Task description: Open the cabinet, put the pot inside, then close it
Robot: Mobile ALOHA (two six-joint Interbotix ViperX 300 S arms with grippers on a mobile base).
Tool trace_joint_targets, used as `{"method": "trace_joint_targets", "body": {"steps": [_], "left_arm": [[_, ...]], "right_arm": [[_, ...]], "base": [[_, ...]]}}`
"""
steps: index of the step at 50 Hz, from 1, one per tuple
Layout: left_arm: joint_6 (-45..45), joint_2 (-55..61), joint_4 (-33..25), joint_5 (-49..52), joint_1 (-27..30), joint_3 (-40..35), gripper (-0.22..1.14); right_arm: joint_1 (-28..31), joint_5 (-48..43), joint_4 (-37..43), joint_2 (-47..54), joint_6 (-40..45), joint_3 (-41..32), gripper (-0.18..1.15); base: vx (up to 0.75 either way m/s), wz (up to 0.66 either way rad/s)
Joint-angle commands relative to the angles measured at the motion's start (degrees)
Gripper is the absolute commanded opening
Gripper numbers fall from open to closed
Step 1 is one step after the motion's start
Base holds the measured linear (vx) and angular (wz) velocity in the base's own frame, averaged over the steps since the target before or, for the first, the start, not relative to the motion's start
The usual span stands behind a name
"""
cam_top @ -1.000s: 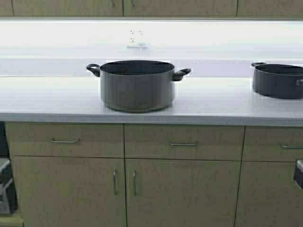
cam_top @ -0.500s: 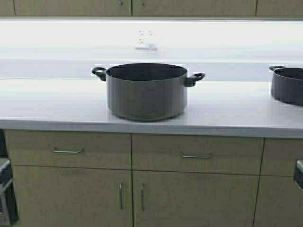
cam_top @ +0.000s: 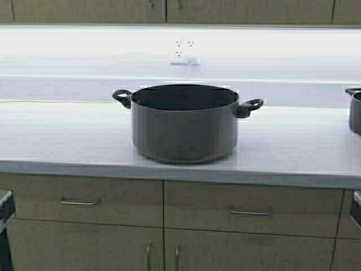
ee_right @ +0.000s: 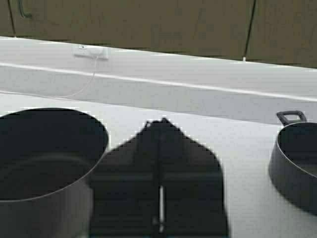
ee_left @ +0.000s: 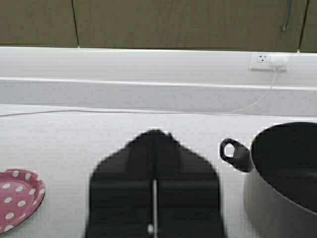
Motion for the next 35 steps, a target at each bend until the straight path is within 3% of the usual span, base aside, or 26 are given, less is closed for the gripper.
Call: {"method": "trace_joint_targets", "body": {"steps": [1, 23, 28, 31, 35], "left_arm": [[-0.6, -0.7, 0.1, 0.1, 0.0, -1.0, 0.02], [-0.5, 1.3, 0.1, 0.8, -0.2, -1.7, 0.02], [-1.1, 0.9, 0.2, -0.1, -2.8, -1.8, 0.03], [-1.1, 0.8, 0.2, -1.8, -5.9, -2.0, 0.08], [-1.2, 1.0, 0.3, -4.0, -9.6, -2.2, 0.28]], "right_arm": [[0.6, -0.3, -0.2, 0.1, 0.0, -0.9, 0.05], [0.6, 0.6, -0.4, 0.4, -0.3, -1.0, 0.05], [1.0, 0.6, -0.4, 0.5, 0.0, -1.1, 0.05], [2.3, 0.0, -0.4, 1.0, 0.4, -1.7, 0.09], [7.4, 0.1, -1.8, 1.3, 0.1, -2.2, 0.31]], "base": [[0.24, 0.0], [0.21, 0.02], [0.2, 0.07], [0.21, 0.08], [0.22, 0.08]]}}
